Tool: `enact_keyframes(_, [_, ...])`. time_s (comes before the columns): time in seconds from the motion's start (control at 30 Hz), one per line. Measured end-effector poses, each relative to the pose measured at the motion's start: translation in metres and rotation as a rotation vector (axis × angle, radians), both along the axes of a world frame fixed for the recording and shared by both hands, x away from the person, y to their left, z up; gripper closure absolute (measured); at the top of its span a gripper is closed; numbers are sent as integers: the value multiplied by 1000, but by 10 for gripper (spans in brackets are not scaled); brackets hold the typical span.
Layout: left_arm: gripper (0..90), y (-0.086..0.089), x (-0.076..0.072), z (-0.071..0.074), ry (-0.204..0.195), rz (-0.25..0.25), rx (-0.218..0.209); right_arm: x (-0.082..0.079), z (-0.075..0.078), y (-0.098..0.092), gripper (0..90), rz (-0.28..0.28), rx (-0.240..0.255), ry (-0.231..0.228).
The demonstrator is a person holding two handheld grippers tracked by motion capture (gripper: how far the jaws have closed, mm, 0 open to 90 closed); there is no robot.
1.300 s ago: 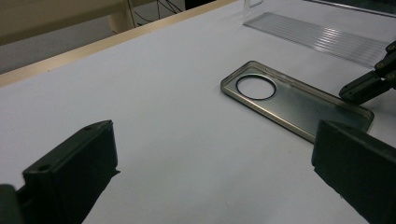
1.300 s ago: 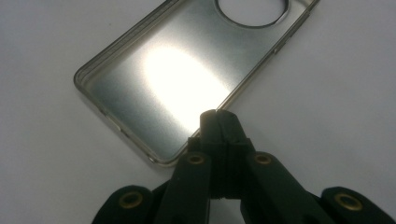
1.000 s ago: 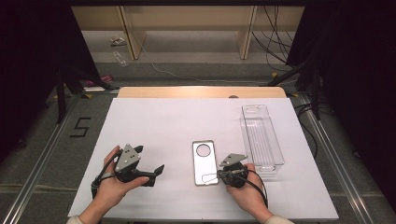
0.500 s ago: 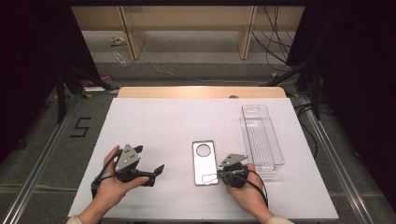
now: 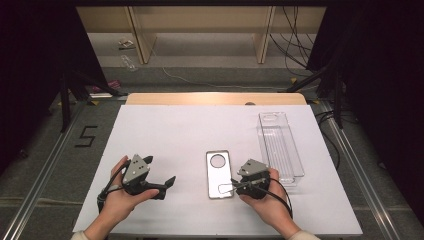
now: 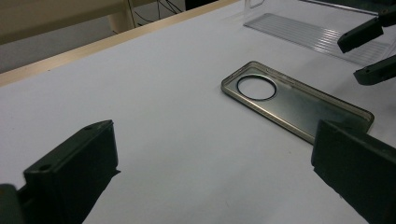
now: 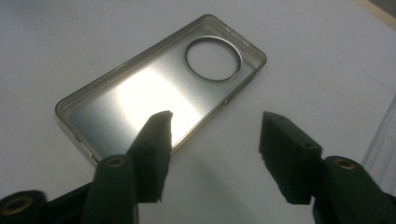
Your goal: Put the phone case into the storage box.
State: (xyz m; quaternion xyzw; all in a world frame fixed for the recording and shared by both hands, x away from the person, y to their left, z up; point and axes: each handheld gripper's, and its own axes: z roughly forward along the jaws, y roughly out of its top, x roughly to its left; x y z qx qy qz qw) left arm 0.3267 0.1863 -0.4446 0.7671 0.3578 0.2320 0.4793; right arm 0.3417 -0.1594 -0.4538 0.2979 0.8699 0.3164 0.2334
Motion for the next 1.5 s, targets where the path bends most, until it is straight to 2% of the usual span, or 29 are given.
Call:
enact_keyframes(0.07, [0, 0, 0, 0, 0, 0, -1, 0, 2, 0, 384, 15, -8, -10])
enact_keyframes(0.1, [0, 0, 0, 0, 1, -1, -1, 2, 4, 0, 319, 36, -22, -25])
enact_keyframes(0.17, [0, 0, 0, 0, 0, -1, -1, 2, 5, 0, 299, 51, -32, -28])
enact_keyframes(0.2, [0, 0, 0, 0, 0, 0, -1, 2, 6, 1, 233, 92, -66, -49])
enact_keyframes(0.27, [0, 0, 0, 0, 0, 1, 0, 2, 6, 2, 208, 103, -79, -54])
enact_keyframes(0.33, [0, 0, 0, 0, 2, 0, -2, 2, 8, 4, 174, 154, -117, -66])
enact_keyframes(0.37, [0, 0, 0, 0, 2, 1, -2, 2, 10, 6, 177, 193, -136, -76])
enact_keyframes(0.53, [0, 0, 0, 0, 2, 1, -2, 1, 10, 9, 174, 232, -155, -63])
enact_keyframes(0.57, [1, 0, 0, 0, 2, -1, 0, 0, 9, 11, 174, 253, -169, -50])
enact_keyframes(0.67, [2, 0, 1, -1, 2, -2, 1, -1, 7, 13, 177, 268, -185, -34])
enact_keyframes(0.8, [2, -1, 1, -1, 3, -3, 1, -3, 5, 21, 188, 327, -236, -20])
enact_keyframes(1.0, [2, -1, 1, -1, 3, -3, 1, -5, 5, 31, 207, 369, -282, 7])
enact_keyframes(1.03, [2, -1, 1, -1, 3, -2, 0, -5, 4, 37, 215, 399, -314, 11])
enact_keyframes(1.07, [2, -1, 1, -1, 3, -2, 0, -5, 4, 37, 215, 399, -314, 11])
enact_keyframes(1.1, [2, -1, 1, -1, 3, -2, 0, -5, 4, 43, 222, 413, -339, 21])
enact_keyframes(1.23, [2, -1, 1, -1, 2, -2, -1, -4, 1, 50, 232, 431, -380, 42])
enact_keyframes(1.27, [2, -1, 1, -1, 3, -3, -1, -4, 1, 50, 232, 431, -380, 42])
enact_keyframes(1.37, [2, -1, 1, -1, 3, -3, -1, -3, -1, 56, 242, 454, -420, 46])
enact_keyframes(1.5, [2, -1, 1, -1, 2, -2, -1, -3, -2, 59, 245, 461, -435, 57])
